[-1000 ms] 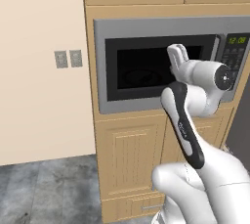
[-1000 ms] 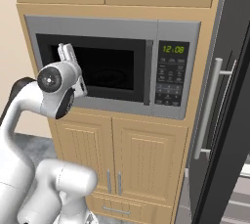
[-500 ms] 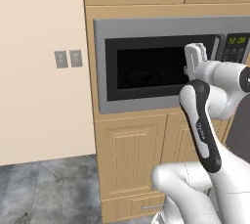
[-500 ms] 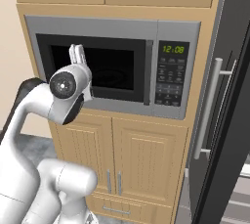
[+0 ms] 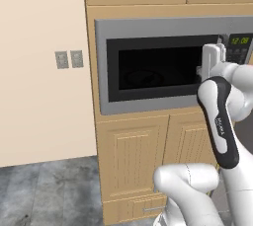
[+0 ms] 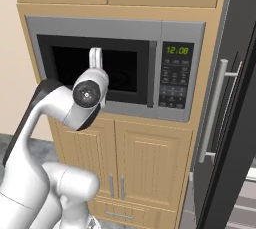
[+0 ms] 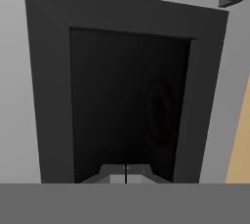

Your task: Transport the fish from the fridge to the microwave and turn on the microwave.

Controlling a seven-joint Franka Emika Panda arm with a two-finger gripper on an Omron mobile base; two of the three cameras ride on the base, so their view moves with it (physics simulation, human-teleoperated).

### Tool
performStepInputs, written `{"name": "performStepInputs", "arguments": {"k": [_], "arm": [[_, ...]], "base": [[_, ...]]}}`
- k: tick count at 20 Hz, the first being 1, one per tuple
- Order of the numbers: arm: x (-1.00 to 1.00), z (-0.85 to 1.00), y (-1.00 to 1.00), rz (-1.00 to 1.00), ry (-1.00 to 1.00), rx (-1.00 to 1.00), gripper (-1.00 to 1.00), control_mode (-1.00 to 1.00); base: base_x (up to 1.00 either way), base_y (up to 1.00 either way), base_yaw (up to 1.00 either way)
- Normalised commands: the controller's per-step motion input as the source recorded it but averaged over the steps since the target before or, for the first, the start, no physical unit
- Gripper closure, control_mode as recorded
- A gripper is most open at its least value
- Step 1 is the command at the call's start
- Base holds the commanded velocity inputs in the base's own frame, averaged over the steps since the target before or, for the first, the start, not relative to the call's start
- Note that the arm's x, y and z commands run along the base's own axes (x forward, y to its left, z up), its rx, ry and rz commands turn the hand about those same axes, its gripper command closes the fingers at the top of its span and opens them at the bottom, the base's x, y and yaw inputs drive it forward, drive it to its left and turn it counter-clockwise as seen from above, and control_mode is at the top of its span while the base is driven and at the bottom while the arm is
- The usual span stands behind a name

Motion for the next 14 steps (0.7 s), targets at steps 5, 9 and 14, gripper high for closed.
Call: {"name": "performStepInputs", "arguments": {"k": [5, 9, 14], "arm": [[0.00, 0.00, -0.25, 0.00, 0.00, 0.14, 1.00, -1.00], [0.00, 0.00, -0.27, 0.00, 0.00, 0.15, 1.00, -1.00], [0.00, 0.00, -0.29, 0.00, 0.00, 0.15, 1.00, -1.00]], "base": [[0.00, 0.00, 0.00], [0.00, 0.00, 0.00], [0.00, 0.00, 0.00]]}}
